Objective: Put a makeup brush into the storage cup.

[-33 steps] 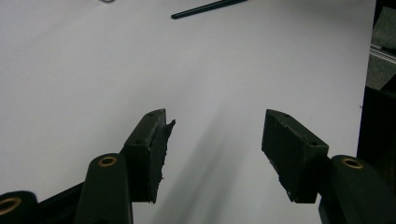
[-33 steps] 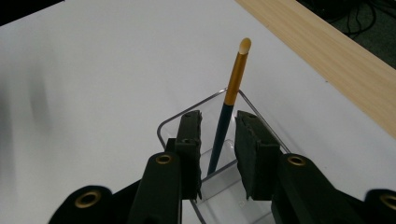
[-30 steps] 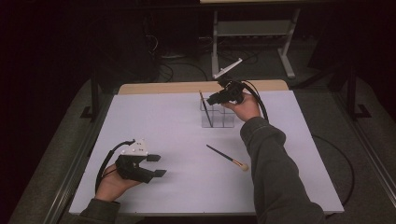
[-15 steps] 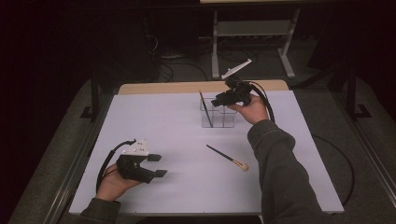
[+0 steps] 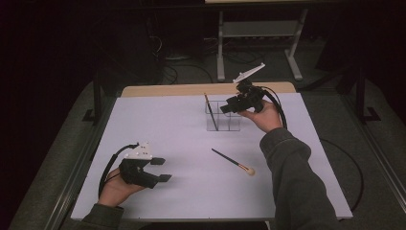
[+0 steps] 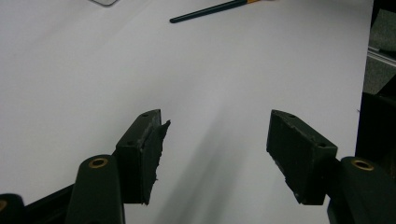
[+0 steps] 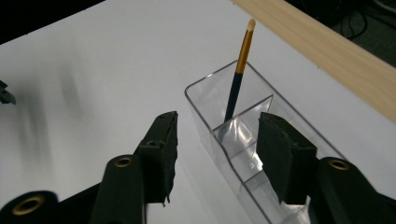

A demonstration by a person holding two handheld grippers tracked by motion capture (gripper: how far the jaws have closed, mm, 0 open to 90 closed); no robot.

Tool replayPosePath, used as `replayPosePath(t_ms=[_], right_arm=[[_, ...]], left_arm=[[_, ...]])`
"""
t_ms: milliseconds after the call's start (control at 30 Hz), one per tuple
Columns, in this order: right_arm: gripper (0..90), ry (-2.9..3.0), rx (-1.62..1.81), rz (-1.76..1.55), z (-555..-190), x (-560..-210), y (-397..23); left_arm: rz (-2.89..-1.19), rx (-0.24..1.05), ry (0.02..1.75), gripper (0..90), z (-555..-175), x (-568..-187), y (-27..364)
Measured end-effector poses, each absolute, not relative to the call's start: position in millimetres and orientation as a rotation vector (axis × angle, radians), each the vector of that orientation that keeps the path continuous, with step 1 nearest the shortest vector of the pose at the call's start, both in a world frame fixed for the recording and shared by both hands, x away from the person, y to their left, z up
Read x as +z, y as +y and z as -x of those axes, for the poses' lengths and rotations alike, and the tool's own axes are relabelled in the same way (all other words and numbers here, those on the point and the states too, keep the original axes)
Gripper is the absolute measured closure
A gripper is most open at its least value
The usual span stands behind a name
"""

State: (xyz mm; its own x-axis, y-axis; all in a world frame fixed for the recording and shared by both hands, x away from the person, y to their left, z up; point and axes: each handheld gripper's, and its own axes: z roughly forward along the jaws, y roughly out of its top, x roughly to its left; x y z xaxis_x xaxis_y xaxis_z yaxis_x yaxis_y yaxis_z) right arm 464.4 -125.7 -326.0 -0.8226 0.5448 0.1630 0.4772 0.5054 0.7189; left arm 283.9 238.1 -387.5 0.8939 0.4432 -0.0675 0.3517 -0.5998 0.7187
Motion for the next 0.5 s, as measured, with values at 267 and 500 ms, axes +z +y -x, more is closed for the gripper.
replayPosePath(t_ms=[267, 500], right_arm=[[41.9, 2.653, 1.222, -0.929, -452.0, -328.6, -136.4], [41.2, 2.64, 1.224, -0.933, -443.2, -326.1, -144.4]], left_arm=[[-2.277, 0.156, 0.558, 35.4, -284.6, -386.7, 238.3], [-2.278, 0.15, 0.554, 34.7, -285.5, -386.6, 237.9]])
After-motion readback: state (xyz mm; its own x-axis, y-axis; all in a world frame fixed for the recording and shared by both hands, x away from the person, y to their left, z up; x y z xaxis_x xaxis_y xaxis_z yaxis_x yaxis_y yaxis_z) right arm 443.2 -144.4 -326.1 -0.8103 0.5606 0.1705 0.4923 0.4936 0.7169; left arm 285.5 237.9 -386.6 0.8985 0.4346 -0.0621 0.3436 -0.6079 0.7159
